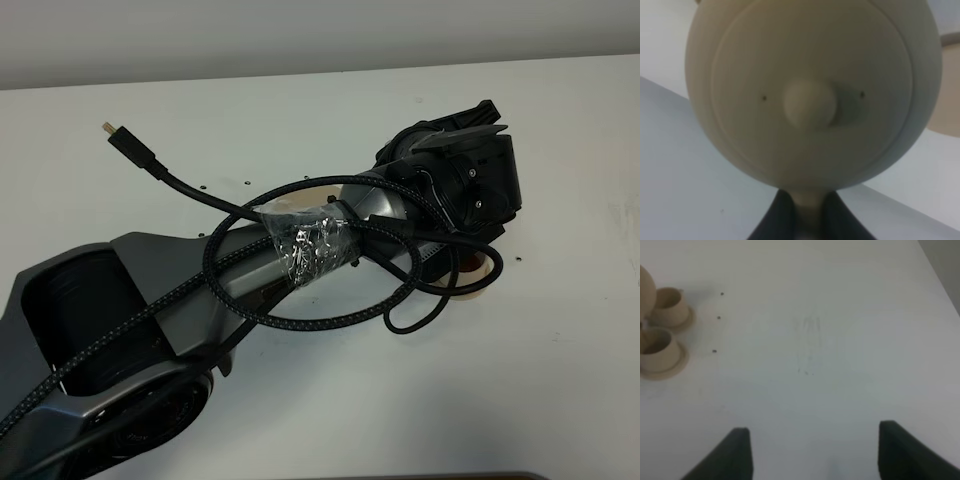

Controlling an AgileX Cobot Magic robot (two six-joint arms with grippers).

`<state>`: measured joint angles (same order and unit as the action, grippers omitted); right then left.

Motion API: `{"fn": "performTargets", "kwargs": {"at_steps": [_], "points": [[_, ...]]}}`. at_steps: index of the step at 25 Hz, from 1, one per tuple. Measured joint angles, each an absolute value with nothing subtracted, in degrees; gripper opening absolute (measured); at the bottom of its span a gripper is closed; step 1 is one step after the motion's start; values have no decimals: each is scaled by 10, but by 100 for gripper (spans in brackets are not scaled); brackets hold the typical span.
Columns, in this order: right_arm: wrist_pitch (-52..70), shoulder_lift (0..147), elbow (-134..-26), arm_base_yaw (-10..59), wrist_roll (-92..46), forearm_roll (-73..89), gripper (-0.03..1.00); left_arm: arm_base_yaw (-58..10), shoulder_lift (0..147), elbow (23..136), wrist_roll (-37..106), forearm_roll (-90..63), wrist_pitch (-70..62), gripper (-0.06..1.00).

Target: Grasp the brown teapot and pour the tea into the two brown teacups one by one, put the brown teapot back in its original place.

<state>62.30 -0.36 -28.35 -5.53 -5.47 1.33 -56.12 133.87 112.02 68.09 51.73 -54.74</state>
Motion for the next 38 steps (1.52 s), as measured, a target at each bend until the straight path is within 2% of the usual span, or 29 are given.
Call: {"fn": "performTargets", "kwargs": {"at_steps": [38], "points": [[623,-4,-283,-55,-55,13,52,-561,1339,1120,705,526,-536,14]]}}
